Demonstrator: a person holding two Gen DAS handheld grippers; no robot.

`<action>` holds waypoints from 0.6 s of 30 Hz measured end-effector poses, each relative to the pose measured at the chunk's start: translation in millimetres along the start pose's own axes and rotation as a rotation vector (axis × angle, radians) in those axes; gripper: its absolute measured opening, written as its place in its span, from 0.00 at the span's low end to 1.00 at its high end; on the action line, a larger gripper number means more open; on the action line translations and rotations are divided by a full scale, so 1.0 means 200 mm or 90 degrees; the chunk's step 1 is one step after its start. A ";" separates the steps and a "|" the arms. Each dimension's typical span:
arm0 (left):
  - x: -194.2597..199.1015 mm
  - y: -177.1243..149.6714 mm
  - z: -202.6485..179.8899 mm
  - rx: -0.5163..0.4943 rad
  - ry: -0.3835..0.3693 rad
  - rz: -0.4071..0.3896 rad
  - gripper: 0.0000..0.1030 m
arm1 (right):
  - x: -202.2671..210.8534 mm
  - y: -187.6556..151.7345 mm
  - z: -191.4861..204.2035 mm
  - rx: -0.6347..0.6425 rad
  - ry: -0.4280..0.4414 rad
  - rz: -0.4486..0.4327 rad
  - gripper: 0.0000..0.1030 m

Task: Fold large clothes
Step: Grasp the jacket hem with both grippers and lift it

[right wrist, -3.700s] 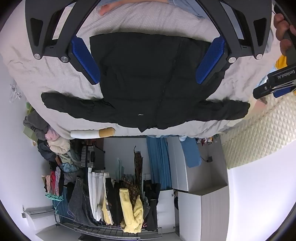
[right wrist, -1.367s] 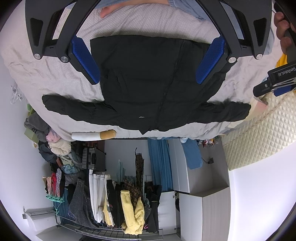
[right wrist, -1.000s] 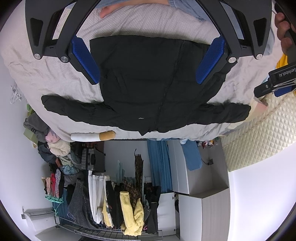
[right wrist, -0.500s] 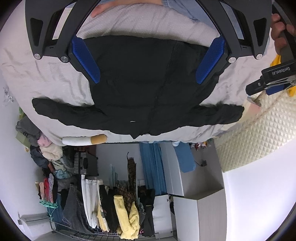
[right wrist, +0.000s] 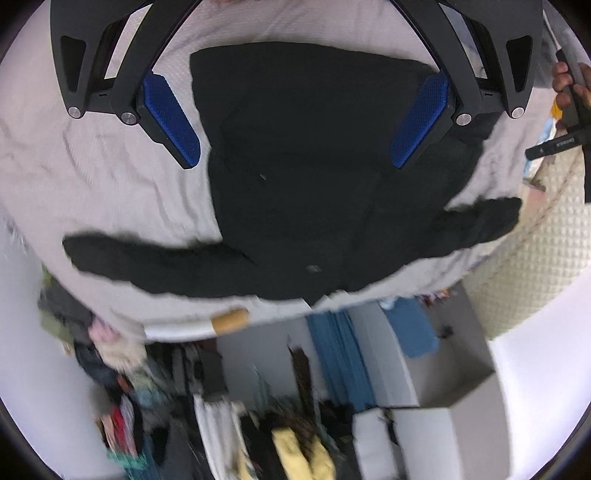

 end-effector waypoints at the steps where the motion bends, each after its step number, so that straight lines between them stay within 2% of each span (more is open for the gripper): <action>1: -0.08 0.00 0.02 0.009 0.006 0.020 1.00 | -0.04 -0.01 -0.05 -0.013 0.001 0.014 1.00; 6: -0.38 -0.04 0.07 0.035 0.011 0.113 1.00 | -0.22 -0.08 -0.20 -0.082 0.019 0.088 1.00; 11: -0.55 -0.08 0.04 0.038 -0.001 0.170 0.99 | -0.35 -0.12 -0.31 -0.092 -0.044 0.150 1.00; 13: -0.63 -0.10 0.04 0.044 -0.001 0.196 0.99 | -0.41 -0.14 -0.37 -0.109 -0.050 0.180 1.00; 18: -0.73 -0.13 0.06 0.073 -0.010 0.242 0.98 | -0.55 -0.21 -0.58 -0.228 -0.040 0.255 0.95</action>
Point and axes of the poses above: each gripper's, at about its wrist camera, not at the fingertips, and x roughly against the way its jaws point, z to its left, y to its top, the point moved 1 cm from there along -x, roughly the way its jaws point, and after that the axes turned 13 degrees about y, right-handed, at the moved point
